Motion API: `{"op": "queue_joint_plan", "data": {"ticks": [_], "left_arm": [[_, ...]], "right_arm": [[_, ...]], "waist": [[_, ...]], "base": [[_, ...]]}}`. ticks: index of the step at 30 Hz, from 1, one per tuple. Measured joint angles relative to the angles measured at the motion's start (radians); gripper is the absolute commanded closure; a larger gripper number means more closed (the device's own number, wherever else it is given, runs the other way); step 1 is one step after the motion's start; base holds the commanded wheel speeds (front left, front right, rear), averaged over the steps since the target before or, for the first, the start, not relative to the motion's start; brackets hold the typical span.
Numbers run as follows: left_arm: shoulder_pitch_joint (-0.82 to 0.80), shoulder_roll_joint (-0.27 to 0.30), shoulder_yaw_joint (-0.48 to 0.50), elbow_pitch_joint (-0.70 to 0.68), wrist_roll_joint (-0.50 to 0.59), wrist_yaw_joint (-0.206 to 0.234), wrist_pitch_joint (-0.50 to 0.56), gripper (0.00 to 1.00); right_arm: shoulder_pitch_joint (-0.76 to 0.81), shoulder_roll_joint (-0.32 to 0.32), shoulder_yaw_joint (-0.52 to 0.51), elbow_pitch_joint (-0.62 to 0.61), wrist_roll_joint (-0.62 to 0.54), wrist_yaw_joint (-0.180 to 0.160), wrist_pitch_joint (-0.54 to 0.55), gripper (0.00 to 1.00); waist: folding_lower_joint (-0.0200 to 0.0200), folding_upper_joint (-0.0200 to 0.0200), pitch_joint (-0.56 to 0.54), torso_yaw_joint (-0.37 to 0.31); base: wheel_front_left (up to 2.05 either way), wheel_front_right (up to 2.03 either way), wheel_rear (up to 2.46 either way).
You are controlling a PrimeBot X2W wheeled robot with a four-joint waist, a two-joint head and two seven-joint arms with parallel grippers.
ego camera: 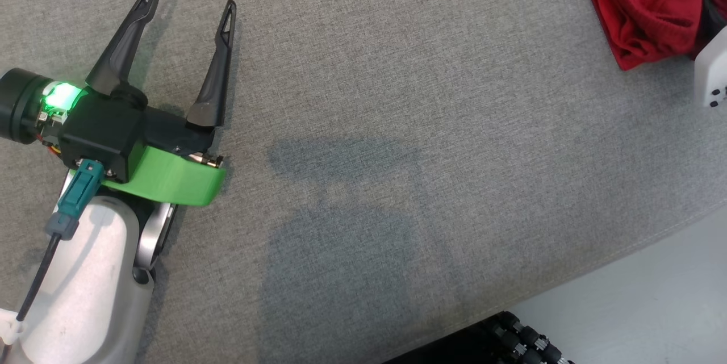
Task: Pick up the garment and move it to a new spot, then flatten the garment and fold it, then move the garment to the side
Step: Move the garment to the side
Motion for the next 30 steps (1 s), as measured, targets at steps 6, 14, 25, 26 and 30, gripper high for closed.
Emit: {"op": "queue_joint_plan", "data": {"ticks": [6, 14, 25, 26, 30], "left_arm": [[0.002, -0.011, -0.007, 0.03, -0.009, 0.01, -0.019, 0.0], [0.062, -0.032, -0.002, 0.088, -0.038, 0.035, -0.067, 0.0], [0.165, -0.055, 0.046, 0.145, -0.095, 0.09, -0.116, 0.0], [0.174, -0.058, 0.05, 0.148, -0.1, 0.094, -0.122, 0.0], [0.202, -0.071, 0.061, 0.163, -0.114, 0.109, -0.137, 0.0]], "right_arm": [[0.03, 0.006, -0.089, -0.013, 0.035, 0.0, -0.009, 0.0], [0.21, -0.009, -0.407, -0.212, 0.01, 0.0, -0.01, 0.0], [0.538, 0.219, -0.79, -0.547, -0.167, 0.0, -0.01, 0.0], [0.562, 0.246, -0.811, -0.574, -0.184, 0.0, -0.01, 0.0], [0.631, 0.34, -0.856, -0.666, -0.237, 0.0, -0.01, 0.0]], "waist": [[0.0, 0.0, -0.033, -0.001], [-0.0001, 0.0, -0.12, -0.003], [-0.0002, 0.0, -0.256, 0.016], [-0.0002, 0.0, -0.269, 0.021], [-0.0002, 0.0, -0.31, 0.054]], "base": [[0.0, 0.0, 0.0], [0.0, 0.0, 0.0], [0.0, 0.0, 0.0], [0.0, 0.0, 0.0], [0.0, 0.0, 0.0]]}}
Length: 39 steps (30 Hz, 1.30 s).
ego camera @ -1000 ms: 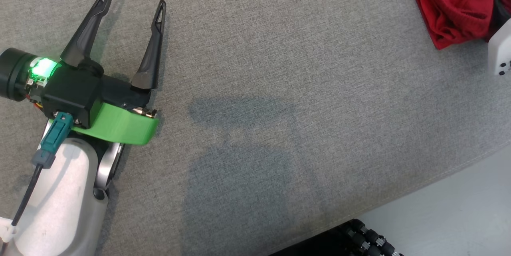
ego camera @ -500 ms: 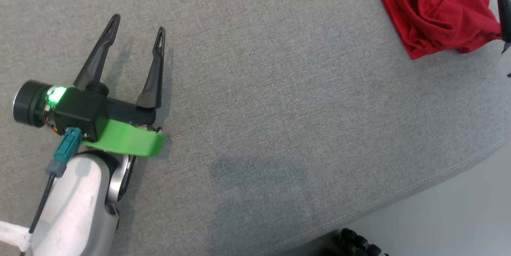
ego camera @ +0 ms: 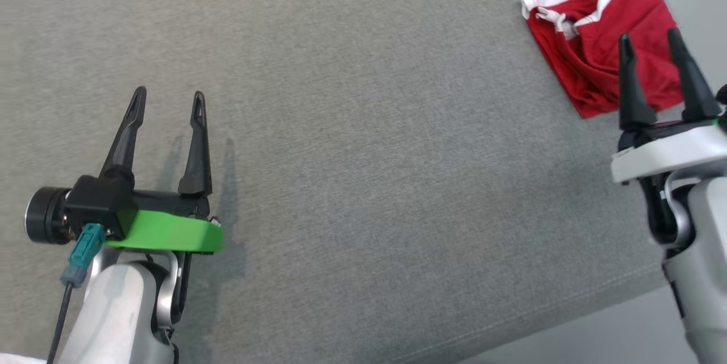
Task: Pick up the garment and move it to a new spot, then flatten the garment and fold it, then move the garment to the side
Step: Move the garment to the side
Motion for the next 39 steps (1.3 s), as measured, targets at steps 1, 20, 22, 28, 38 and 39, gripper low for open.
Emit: {"op": "queue_joint_plan", "data": {"ticks": [1, 20, 22, 28, 38, 39], "left_arm": [[0.008, -0.002, 0.002, 0.004, -0.006, 0.002, -0.005, 0.0], [0.148, -0.002, 0.063, 0.039, -0.059, 0.039, -0.044, 0.0], [0.166, -0.002, 0.065, 0.039, -0.067, 0.037, -0.046, 0.0], [0.227, 0.005, 0.067, 0.046, -0.087, 0.026, -0.049, 0.0], [0.318, 0.024, 0.055, 0.039, -0.093, 0.026, -0.03, 0.0], [0.323, 0.024, 0.053, 0.036, -0.094, 0.026, -0.026, 0.0]], "right_arm": [[0.012, 0.019, -0.005, -0.013, -0.012, 0.0, 0.0, 0.0], [0.174, 0.186, -0.039, -0.065, -0.183, 0.0, 0.008, 0.0], [0.2, 0.19, -0.039, -0.068, -0.19, 0.0, 0.013, 0.0], [0.274, 0.193, -0.043, -0.09, -0.206, 0.0, 0.04, 0.0], [0.385, 0.208, -0.072, -0.144, -0.216, 0.0, 0.078, 0.0], [0.396, 0.209, -0.076, -0.153, -0.216, 0.0, 0.081, 0.0]], "waist": [[0.0, 0.0, -0.009, 0.01], [0.0, 0.0, -0.179, 0.188], [0.0, 0.0, -0.203, 0.197], [0.0, 0.0, -0.272, 0.217], [0.0, 0.0, -0.374, 0.223], [0.0, 0.0, -0.382, 0.222]], "base": [[0.0, 0.0, 0.0], [0.0, 0.0, 0.0], [0.0, 0.0, 0.0], [0.0, 0.0, 0.0], [0.0, 0.0, 0.0], [0.0, 0.0, 0.0]]}}
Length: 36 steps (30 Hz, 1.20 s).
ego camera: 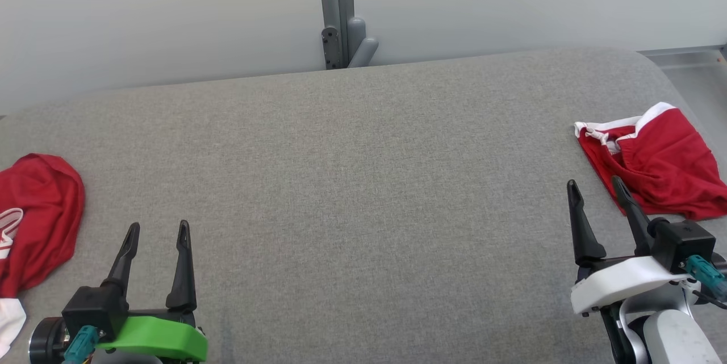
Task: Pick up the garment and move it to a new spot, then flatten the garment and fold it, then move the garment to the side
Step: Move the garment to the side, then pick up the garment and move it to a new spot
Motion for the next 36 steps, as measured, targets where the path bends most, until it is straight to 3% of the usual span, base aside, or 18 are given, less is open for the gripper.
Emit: {"op": "queue_joint_plan", "data": {"ticks": [11, 36], "left_arm": [[0.012, 0.012, -0.008, -0.02, -0.005, 0.0, 0.014, 0.0], [0.01, 0.021, -0.022, -0.02, -0.015, 0.014, 0.02, 0.0]], "right_arm": [[0.04, 0.002, -0.012, -0.065, 0.0, 0.0, 0.037, 0.0], [0.052, 0.009, -0.022, -0.072, 0.003, 0.0, 0.048, 0.0]], "waist": [[0.0, 0.0, -0.027, -0.007], [0.0001, 0.0, -0.021, 0.0]], "base": [[0.0, 0.0, 0.0], [0.0, 0.0, 0.0]]}}
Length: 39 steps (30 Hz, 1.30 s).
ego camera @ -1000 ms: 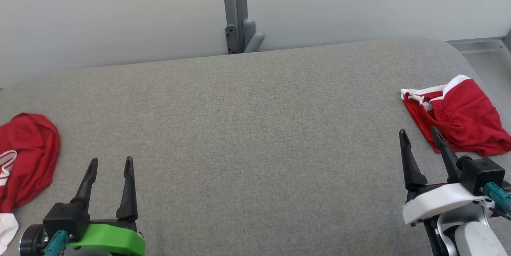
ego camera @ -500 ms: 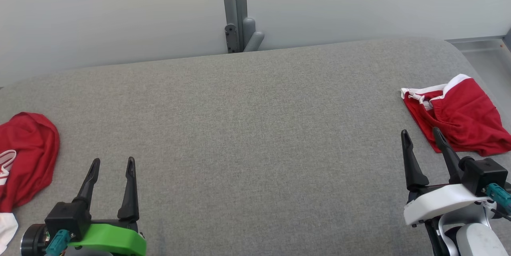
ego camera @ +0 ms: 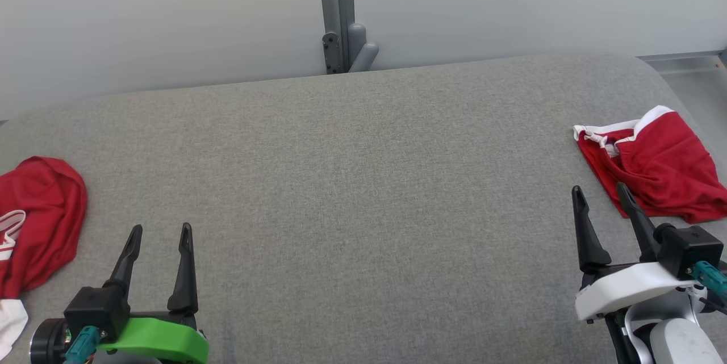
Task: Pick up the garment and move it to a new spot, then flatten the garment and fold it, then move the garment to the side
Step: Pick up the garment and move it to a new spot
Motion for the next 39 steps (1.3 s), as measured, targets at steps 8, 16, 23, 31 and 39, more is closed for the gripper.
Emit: {"op": "queue_joint_plan", "data": {"ticks": [8, 16, 23, 31, 39], "left_arm": [[-0.019, -0.004, 0.001, 0.005, -0.006, 0.008, -0.003, 0.0], [-0.075, -0.017, 0.011, 0.016, -0.014, 0.016, -0.017, 0.0], [-0.101, -0.023, 0.021, 0.021, -0.02, 0.012, -0.034, 0.0], [-0.101, -0.017, 0.039, 0.023, -0.021, 0.007, -0.044, 0.0], [-0.1, -0.015, 0.039, 0.023, -0.021, 0.004, -0.049, 0.0]], "right_arm": [[0.002, 0.001, -0.007, -0.004, 0.0, 0.0, 0.0, 0.0], [-0.015, 0.001, -0.003, -0.032, 0.002, 0.0, 0.009, 0.0], [-0.023, 0.009, 0.016, -0.048, 0.006, 0.0, 0.015, 0.0], [-0.032, 0.018, 0.029, -0.048, 0.009, 0.0, 0.013, 0.0], [-0.036, 0.024, 0.033, -0.04, 0.009, 0.0, 0.009, 0.0]], "waist": [[0.0, 0.0, 0.0, 0.028], [0.0, 0.0, 0.003, 0.121], [0.0, 0.0, 0.007, 0.236], [0.0, 0.0, 0.013, 0.36], [0.0, 0.0, 0.018, 0.43]], "base": [[0.0, 0.0, 0.0], [0.0, 0.0, 0.0], [0.0, 0.0, 0.0], [0.0, 0.0, 0.0], [0.0, 0.0, 0.0]]}}
